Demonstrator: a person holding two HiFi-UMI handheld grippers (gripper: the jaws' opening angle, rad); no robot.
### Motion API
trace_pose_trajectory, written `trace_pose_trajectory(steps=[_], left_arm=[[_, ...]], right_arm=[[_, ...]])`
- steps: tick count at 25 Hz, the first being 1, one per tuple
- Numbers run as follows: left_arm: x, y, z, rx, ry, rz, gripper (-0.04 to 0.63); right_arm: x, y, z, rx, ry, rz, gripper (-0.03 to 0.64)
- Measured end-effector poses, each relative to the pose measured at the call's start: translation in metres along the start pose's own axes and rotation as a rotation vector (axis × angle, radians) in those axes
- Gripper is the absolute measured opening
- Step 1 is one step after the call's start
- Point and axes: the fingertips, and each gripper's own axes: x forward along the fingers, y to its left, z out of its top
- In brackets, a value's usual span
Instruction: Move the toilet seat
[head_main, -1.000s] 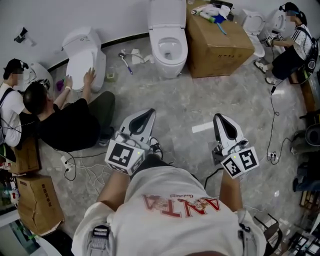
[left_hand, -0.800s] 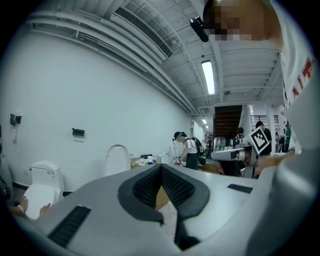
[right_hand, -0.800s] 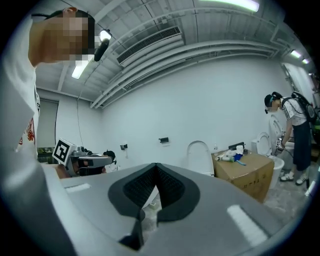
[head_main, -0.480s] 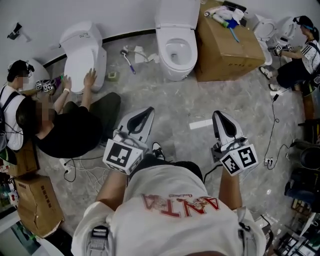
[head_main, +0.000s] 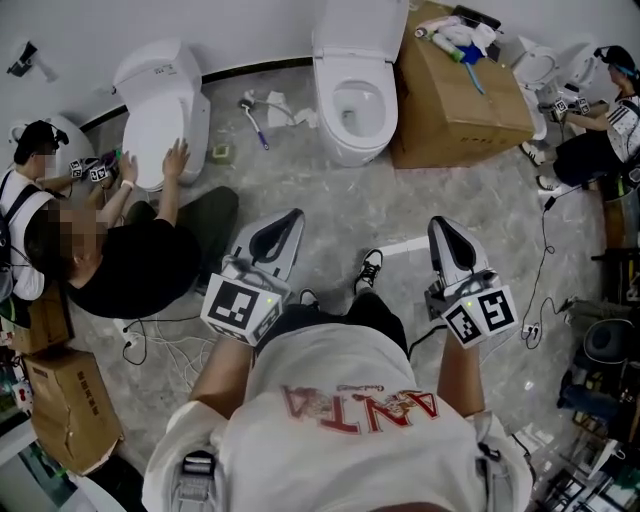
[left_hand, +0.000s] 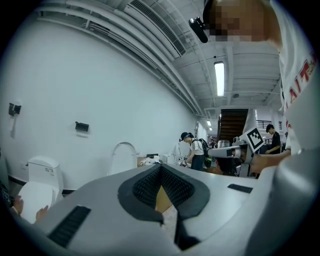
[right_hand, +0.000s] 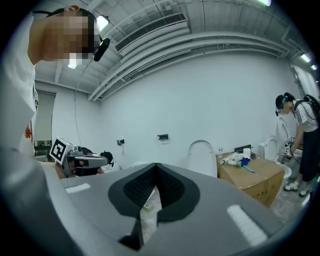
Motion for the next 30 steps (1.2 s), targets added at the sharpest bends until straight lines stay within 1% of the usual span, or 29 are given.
trace_pose_trajectory(steps=[4, 8, 13, 17, 21, 24, 27, 30], left_arm=[[0.025, 0.004, 0.005, 0.015, 0.009, 0.025, 0.009], [0.063, 0.013, 0.014, 0.037, 0.009, 0.069, 0.009], [0.133, 0.012, 0.028, 0.057, 0.023, 0.102, 0.009], [0.187, 0.013, 0.038, 0.041, 0.041, 0.147, 0.009], [0.228, 0.013, 0.04, 0.02, 0.059, 0.186, 0.009], [0.246, 0.018, 0.03, 0.007, 0.082, 0.198, 0.009], [0.255, 0.03, 0.024, -0.017, 0.104, 0.218, 0.009], [0.264, 0.048, 0.019, -0.036, 0.105, 0.224, 0.009]], right_arm=[[0.019, -0.03, -0.001, 0.03, -0.022, 0.028, 0.0], [0.046, -0.069, 0.007, 0.046, -0.043, 0.065, 0.001], [0.073, -0.142, 0.02, 0.064, -0.041, 0.102, 0.0], [0.091, -0.205, 0.024, 0.094, -0.012, 0.128, 0.0], [0.114, -0.252, 0.023, 0.117, 0.017, 0.156, 0.0], [0.13, -0.271, 0.015, 0.136, 0.034, 0.169, 0.0], [0.145, -0.275, 0.002, 0.159, 0.064, 0.183, 0.0], [0.164, -0.276, -0.008, 0.164, 0.099, 0.19, 0.0]])
